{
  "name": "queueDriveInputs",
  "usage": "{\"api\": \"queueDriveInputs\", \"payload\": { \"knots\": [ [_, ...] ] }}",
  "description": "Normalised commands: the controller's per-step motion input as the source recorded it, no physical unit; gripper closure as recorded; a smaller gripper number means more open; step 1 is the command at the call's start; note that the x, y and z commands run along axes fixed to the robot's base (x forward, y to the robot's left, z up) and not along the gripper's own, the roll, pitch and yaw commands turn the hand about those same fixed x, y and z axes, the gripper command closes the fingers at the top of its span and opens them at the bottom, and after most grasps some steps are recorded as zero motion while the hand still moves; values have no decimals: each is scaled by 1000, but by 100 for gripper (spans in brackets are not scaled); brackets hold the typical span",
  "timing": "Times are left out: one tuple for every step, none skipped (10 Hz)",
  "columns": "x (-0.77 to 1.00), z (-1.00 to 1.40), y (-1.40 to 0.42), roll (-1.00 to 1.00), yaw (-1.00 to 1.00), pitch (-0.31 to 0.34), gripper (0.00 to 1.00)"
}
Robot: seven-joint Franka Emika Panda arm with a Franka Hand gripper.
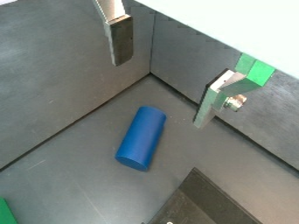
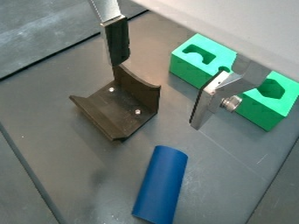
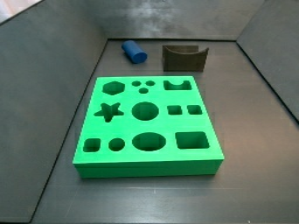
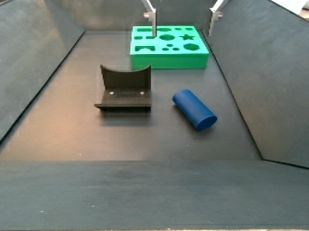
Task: Pick up the oval object. Move up. Place the oval object on the fixture. Regrasp the oval object. Move to above the board. Insert the oval object.
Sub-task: Pick up the oval object.
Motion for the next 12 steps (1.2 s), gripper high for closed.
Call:
{"api": "queueDriveInputs", "payload": {
  "knots": [
    [-377, -86, -9, 0, -83, -71, 0],
    [-191, -520, 0, 0, 171, -93, 0],
    [-114, -820, 0, -59, 423, -86, 0],
    [-114, -857, 0, -23, 511, -99, 0],
    [0, -923, 3, -23, 486, -79, 0],
    [0, -969, 40, 0, 451, -84, 0],
    [0, -931, 60, 0, 451, -51, 0],
    [0, -906, 49, 0, 426, -49, 0],
    [0, -920, 34, 0, 426, -54, 0],
    [-54, -960, 0, 0, 400, -89, 0],
    [-11, -954, 0, 0, 394, -90, 0],
    [0, -971, 0, 0, 389, -73, 0]
  ]
}}
